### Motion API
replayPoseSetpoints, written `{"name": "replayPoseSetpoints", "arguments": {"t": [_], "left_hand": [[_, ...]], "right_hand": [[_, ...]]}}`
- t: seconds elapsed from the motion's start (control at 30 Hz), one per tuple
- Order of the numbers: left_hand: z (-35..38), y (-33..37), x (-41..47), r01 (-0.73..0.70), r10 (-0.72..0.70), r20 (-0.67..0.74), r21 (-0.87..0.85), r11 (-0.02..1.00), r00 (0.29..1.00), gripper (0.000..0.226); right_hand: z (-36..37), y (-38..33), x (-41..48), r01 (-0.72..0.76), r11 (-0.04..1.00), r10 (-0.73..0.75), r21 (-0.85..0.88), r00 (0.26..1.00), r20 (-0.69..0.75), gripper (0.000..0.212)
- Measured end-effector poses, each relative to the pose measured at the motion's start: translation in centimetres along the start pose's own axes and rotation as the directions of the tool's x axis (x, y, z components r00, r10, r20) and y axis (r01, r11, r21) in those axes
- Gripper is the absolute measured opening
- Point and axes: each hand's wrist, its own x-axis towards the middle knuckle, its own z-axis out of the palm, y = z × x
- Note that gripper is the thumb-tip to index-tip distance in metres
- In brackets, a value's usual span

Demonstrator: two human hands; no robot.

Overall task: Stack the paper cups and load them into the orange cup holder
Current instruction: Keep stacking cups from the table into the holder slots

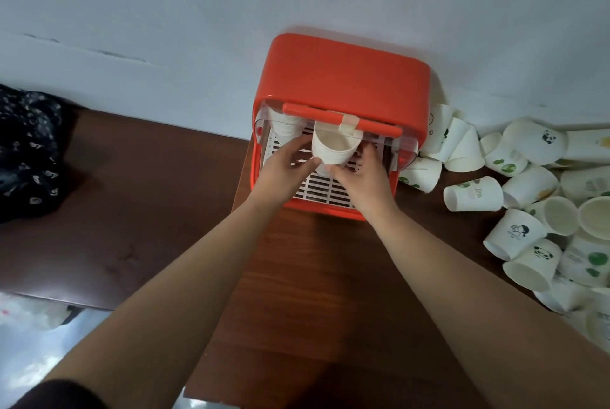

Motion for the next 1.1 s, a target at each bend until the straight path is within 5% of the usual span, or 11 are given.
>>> {"name": "replayPoseSetpoints", "arguments": {"t": [0.33, 0.63, 0.73, 0.9, 1.1], "left_hand": [[2.0, 0.0, 2.3, 0.009, 0.001, -0.176, 0.055, 0.998, 0.984, 0.028], [1.7, -1.2, 1.1, 0.095, -0.082, -0.129, 0.092, 0.991, 0.988, 0.038], [0.9, -1.0, -0.7, 0.068, -0.051, -0.114, 0.151, 0.986, 0.992, 0.031], [1.6, 0.2, -4.4, -0.068, 0.062, 0.038, 0.206, 0.976, 0.997, 0.022], [8.1, 5.0, -3.7, -0.29, 0.222, 0.272, 0.244, 0.925, 0.936, 0.017]], "right_hand": [[1.7, 0.3, 3.4, -0.002, 1.0, 0.002, 0.018, 0.999, -0.054, 0.051], [1.0, 0.8, 2.7, 0.002, 0.999, -0.002, -0.039, 1.0, -0.017, 0.066], [-1.2, 0.3, 0.0, 0.018, 0.981, -0.016, -0.193, 1.0, 0.014, 0.053], [-7.7, 1.6, -6.9, 0.025, 0.919, -0.004, -0.393, 0.999, 0.055, 0.041], [-17.8, 6.4, -9.1, -0.161, 0.839, 0.078, -0.52, 0.981, -0.179, 0.041]]}}
